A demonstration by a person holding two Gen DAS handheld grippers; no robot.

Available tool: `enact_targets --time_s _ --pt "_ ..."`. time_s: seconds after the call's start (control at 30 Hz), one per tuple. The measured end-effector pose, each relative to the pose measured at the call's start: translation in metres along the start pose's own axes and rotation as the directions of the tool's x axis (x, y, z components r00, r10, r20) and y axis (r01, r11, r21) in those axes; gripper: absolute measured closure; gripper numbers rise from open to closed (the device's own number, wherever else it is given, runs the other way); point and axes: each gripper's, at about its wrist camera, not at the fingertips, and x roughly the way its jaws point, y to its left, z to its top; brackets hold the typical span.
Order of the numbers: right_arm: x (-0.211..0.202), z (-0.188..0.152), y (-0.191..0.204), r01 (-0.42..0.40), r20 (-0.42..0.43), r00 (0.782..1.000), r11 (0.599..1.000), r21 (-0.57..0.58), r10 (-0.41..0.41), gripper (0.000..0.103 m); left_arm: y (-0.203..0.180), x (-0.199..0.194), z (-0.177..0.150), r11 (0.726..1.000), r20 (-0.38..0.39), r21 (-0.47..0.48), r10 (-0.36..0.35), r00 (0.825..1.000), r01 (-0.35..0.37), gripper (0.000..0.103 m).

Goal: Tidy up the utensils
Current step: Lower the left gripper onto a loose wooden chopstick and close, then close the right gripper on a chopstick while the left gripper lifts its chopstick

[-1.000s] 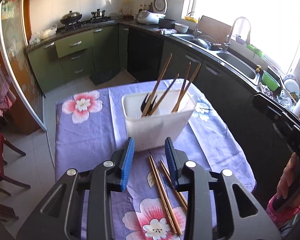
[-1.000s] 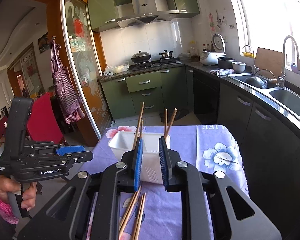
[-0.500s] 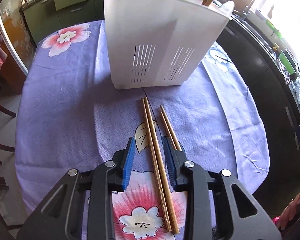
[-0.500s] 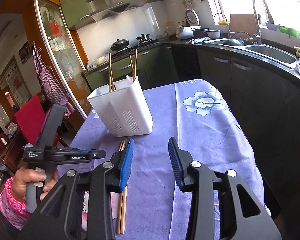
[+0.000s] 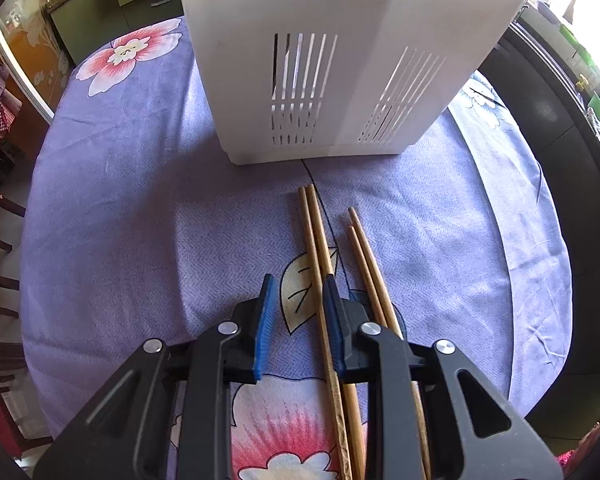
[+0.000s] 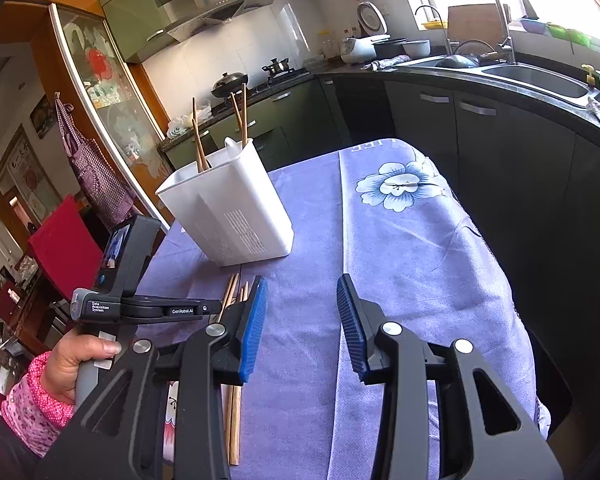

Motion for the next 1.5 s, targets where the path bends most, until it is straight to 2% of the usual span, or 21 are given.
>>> enact_targets --time_s 0.23,0.3,0.43,0.53,0.67,0.77,0.9,1.0,1.27,1.5 --pt "0.005 0.001 0.000 -0.008 -0.016 1.000 1.000 0.009 0.008 0.065 -0.004 0.005 -0.001 1.000 -0.006 0.014 0.026 1.000 -0.026 0.081" --pt "0.007 0.001 0.002 -0.014 -0.021 1.000 1.000 0.007 0.014 0.065 -0.007 0.005 -0.002 1.000 -0.003 0.022 0.022 1.000 -0.022 0.095" --pt "0.017 0.001 0.013 -0.022 -0.055 0.998 0.999 -0.028 0.020 0.065 -0.002 0.003 -0.004 1.000 -0.003 0.007 -0.016 1.000 0.016 0.097" --pt "0.038 0.005 0.025 -0.046 -0.127 0.991 0.996 -0.079 0.036 0.065 0.008 -0.007 -0.009 1.000 0.026 -0.003 -0.031 0.999 0.031 0.097" --pt "0.084 0.004 0.046 -0.096 -0.259 0.964 0.985 -0.142 0.057 0.065 0.023 -0.032 -0.017 0.997 0.096 -0.015 -0.068 0.993 0.070 0.097" --pt "0.117 0.000 0.064 -0.092 -0.316 0.949 0.973 -0.213 0.021 0.065 0.029 -0.056 -0.026 0.996 0.155 -0.014 -0.086 0.984 0.089 0.097" --pt "0.145 -0.007 0.082 -0.041 -0.317 0.946 0.947 -0.318 -0.066 0.066 0.038 -0.087 -0.039 0.995 0.232 0.001 -0.093 0.968 0.096 0.097" --pt "0.162 -0.012 0.087 -0.025 -0.331 0.939 0.940 -0.340 -0.094 0.065 0.044 -0.101 -0.049 0.995 0.265 0.013 -0.099 0.959 0.099 0.097" --pt "0.190 -0.018 0.091 0.013 -0.353 0.922 0.925 -0.379 -0.158 0.065 0.046 -0.117 -0.064 0.991 0.312 0.041 -0.136 0.940 0.130 0.097" --pt "0.199 -0.023 0.096 0.033 -0.356 0.913 0.906 -0.422 -0.200 0.065 0.051 -0.116 -0.063 0.990 0.317 0.037 -0.143 0.938 0.138 0.097"
